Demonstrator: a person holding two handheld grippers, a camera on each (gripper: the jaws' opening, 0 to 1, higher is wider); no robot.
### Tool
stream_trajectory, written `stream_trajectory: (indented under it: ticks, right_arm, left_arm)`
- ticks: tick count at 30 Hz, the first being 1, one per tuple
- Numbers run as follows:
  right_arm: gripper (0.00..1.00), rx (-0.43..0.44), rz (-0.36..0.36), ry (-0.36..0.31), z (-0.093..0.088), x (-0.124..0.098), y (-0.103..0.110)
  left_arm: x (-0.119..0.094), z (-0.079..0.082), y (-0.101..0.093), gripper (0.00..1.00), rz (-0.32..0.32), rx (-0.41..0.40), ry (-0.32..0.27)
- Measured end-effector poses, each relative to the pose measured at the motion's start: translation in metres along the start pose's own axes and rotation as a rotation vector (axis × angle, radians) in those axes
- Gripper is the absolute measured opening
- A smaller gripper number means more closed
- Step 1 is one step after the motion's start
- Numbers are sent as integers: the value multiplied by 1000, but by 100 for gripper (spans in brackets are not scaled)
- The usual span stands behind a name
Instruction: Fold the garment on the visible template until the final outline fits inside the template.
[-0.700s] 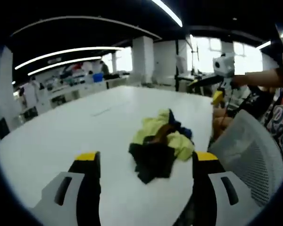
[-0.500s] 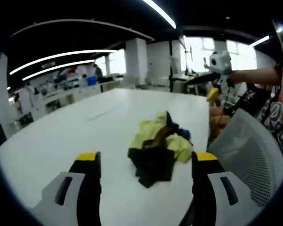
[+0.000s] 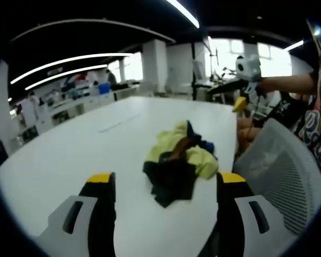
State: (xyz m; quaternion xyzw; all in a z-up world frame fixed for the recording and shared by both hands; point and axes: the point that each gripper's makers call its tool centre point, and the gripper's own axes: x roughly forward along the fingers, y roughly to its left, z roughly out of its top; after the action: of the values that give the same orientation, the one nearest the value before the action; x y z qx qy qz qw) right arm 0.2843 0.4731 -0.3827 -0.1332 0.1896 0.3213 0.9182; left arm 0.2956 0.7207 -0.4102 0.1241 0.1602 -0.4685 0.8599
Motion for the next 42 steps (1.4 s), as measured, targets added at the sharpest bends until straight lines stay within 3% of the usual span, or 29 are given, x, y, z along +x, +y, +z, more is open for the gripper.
stream_trajectory:
  ticks: [19,42]
  right_arm:
    - [91,47,23,6,-13,9,13]
    - [91,62,17,30,-22,6,8]
  left_arm:
    - [4,-1,-3,72,-7,-8,14]
    - [10,-5,-5,70,-23,-17,14]
